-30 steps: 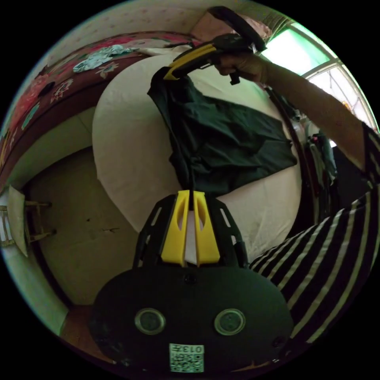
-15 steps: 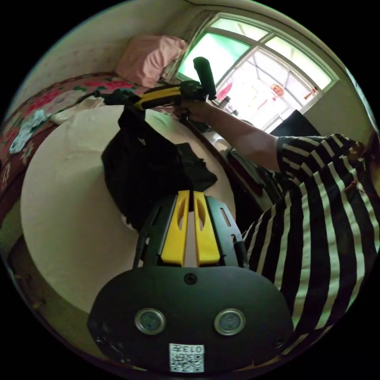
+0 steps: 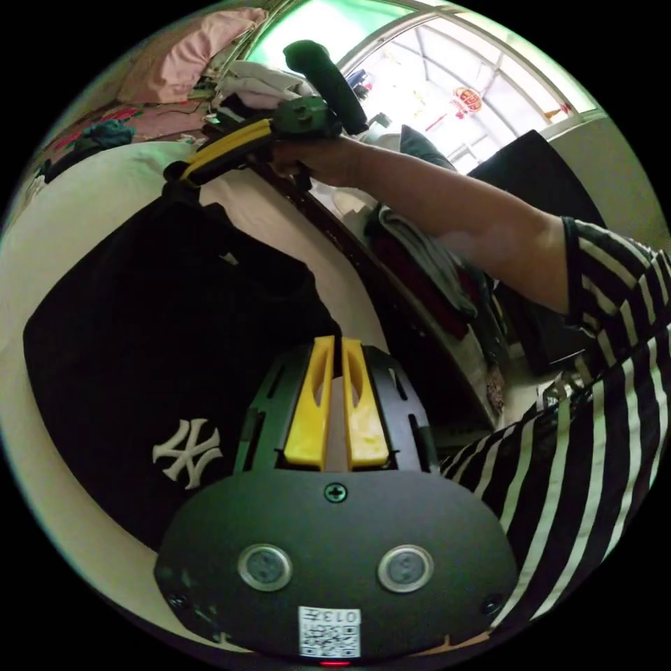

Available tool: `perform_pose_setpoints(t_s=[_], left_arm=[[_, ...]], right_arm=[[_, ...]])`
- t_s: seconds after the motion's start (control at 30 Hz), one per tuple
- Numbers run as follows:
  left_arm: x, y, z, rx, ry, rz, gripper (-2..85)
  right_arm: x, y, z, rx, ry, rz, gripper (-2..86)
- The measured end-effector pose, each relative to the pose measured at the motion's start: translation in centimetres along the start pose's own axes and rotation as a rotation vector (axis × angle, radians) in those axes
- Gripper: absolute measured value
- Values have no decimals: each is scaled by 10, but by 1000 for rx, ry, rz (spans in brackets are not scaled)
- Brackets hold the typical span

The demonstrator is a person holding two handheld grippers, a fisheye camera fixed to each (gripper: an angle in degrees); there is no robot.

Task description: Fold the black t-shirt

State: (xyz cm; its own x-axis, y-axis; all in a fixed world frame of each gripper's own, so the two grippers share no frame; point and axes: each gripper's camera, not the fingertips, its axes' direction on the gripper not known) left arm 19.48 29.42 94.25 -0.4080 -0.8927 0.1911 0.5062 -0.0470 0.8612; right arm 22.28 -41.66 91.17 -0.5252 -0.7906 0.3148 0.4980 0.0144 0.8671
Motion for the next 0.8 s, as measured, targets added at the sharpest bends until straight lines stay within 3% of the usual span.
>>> perform_pose_setpoints(t_s=[0.2,0.3,0.4,0.47,0.57,0.7,0.8], left_arm=[[0,-31,57,-60,-38,28,39],[-6,-36,88,-128,63,4,62],[10,-34,82,-72,178,78,38],[20,-28,63,-16,-58,161,15],[-6,-19,45,59,-459,80,7],[-60,-22,46,-19,-591,-43,1],[-96,-24,59,-71,-539,-104,-2]], right_arm=[[10,54,2,-33,14,74,53],[20,80,0,-147,38,204,46],[17,107,-36,-88,228,397,25],[-4,119,-56,23,272,398,17],[-36,125,-48,4,312,357,11],[-42,136,-15,16,242,366,2],[-28,153,19,-213,209,380,0]])
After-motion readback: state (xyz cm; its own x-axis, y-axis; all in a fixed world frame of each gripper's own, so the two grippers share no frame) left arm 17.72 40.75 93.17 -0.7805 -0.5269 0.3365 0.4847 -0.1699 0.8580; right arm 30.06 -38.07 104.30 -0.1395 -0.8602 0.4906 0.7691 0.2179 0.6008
